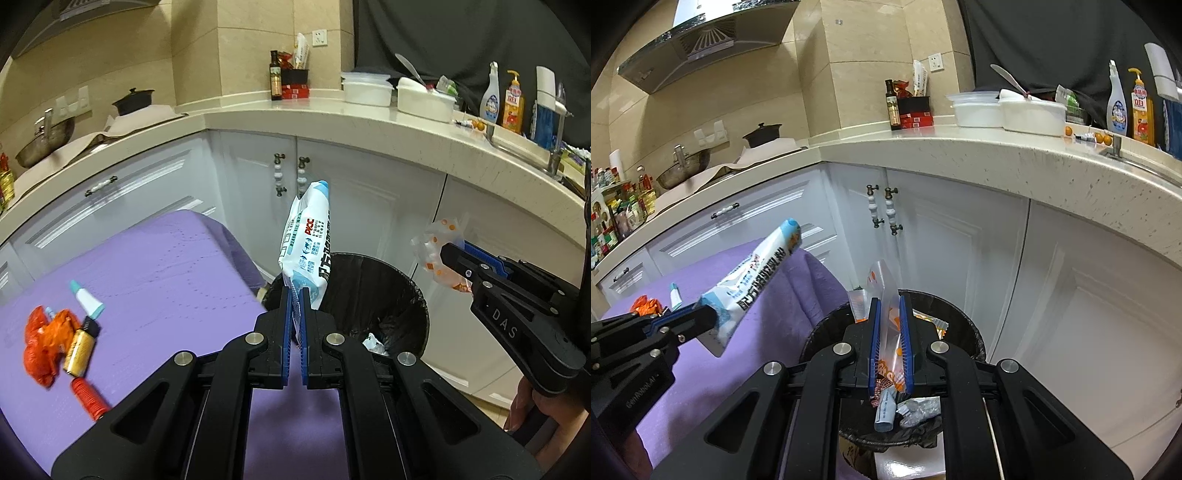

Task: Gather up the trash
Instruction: 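Carry the tube and bag over the bin and open both tools to drop them, then move both open tools back to the table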

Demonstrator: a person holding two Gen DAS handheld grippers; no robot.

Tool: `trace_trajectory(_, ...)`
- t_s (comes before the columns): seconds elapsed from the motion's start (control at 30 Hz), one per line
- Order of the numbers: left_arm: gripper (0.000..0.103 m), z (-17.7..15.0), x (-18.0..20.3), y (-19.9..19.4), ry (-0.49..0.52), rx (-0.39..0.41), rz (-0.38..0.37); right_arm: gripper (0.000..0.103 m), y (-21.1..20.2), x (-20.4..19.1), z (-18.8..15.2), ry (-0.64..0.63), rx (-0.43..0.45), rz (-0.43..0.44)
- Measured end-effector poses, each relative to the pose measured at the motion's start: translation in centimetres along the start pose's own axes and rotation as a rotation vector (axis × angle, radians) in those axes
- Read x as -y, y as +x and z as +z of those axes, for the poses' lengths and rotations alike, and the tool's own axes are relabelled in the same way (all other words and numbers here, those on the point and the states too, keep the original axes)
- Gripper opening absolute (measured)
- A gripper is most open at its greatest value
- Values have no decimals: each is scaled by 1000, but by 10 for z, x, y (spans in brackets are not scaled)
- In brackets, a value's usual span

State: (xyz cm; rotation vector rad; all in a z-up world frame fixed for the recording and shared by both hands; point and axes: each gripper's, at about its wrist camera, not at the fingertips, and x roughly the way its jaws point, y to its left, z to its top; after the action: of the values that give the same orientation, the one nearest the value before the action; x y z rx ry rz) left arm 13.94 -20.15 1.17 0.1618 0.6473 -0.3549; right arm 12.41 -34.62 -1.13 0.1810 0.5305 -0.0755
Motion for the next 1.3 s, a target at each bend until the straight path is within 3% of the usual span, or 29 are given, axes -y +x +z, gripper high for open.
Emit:
trace_trajectory(0.13,4,3,7,14,21,-7,3,13,12,5,2,6,-7,-6)
trace_trajectory(0.23,9,4,9,23,24,-20,4,32,21,9,2,14,-3,-15)
trace_trajectory(0.3,22,5,8,27,16,-34,-3,34,24,10,2,16,-1,-19)
trace_trajectory(0.33,34,4,6,28,7,-34,-3,34,25,10,2,17,-3,-21)
trace_trajectory(0.37,37,4,5,28,0,-30,0,34,25,10,1,18,-3,-20)
trace_trajectory(0.6,38,3,-8,22,-25,-27,6,35,23,10,2,24,-5,-17)
trace_trajectory(0.7,39,2,-15,13,-40,-20,13,39,16,6,1,29,2,-9)
trace_trajectory(0.8,45,-2,-24,1,-53,-11,24,40,9,-3,0,23,14,8)
trace_trajectory(1.03,46,-18,-59,-35,-110,5,68,42,-8,-45,-2,-9,26,88)
trace_trajectory(1.3,47,-50,-128,-84,-207,15,190,43,-17,-110,-10,-73,6,216)
